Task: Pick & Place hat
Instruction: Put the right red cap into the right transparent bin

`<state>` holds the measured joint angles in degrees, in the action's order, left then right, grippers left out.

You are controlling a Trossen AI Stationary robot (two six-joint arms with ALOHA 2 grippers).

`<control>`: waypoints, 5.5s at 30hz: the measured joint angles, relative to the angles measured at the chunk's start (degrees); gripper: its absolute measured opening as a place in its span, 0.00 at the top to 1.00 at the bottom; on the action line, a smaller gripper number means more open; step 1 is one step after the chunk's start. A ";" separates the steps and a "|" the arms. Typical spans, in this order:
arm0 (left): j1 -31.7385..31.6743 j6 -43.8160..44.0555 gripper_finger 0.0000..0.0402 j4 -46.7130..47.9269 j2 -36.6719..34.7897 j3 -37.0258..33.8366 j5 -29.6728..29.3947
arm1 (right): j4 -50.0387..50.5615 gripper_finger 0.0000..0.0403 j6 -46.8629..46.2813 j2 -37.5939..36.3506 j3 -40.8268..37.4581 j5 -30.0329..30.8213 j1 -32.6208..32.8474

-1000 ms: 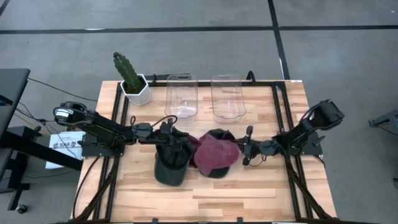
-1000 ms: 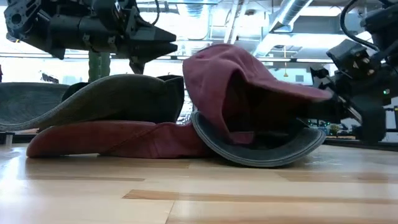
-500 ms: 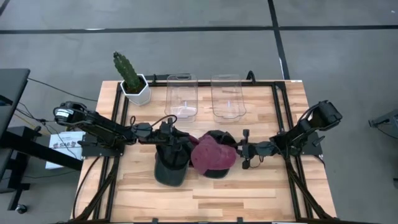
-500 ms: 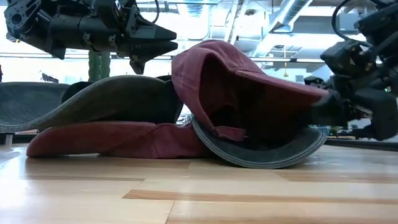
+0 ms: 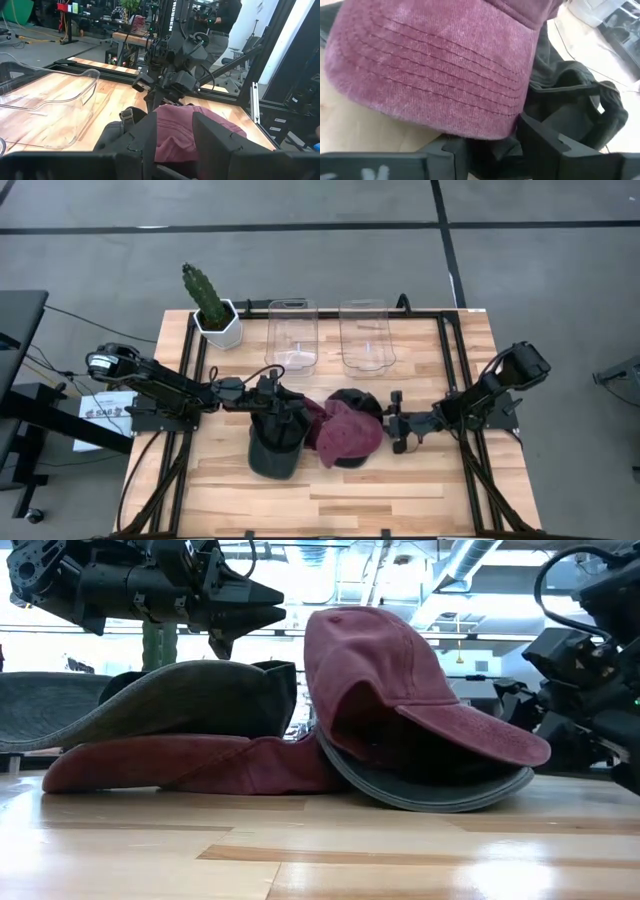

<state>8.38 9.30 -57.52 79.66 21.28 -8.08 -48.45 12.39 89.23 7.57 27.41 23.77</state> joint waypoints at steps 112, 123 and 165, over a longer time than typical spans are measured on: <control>-0.17 2.14 0.70 -0.45 0.00 -2.05 0.00 | 78.58 0.44 24.80 -0.24 55.04 -59.22 -33.81; -0.17 2.14 0.70 -0.46 0.00 -2.04 0.00 | 87.71 0.44 26.42 7.16 61.62 -72.55 -32.55; -0.17 1.53 0.70 -0.44 0.00 -2.08 0.00 | 82.79 0.44 24.07 10.64 65.03 -71.51 -21.50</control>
<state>8.21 10.83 -57.96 79.66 19.20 -8.08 34.34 36.46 99.87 72.61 -44.10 2.27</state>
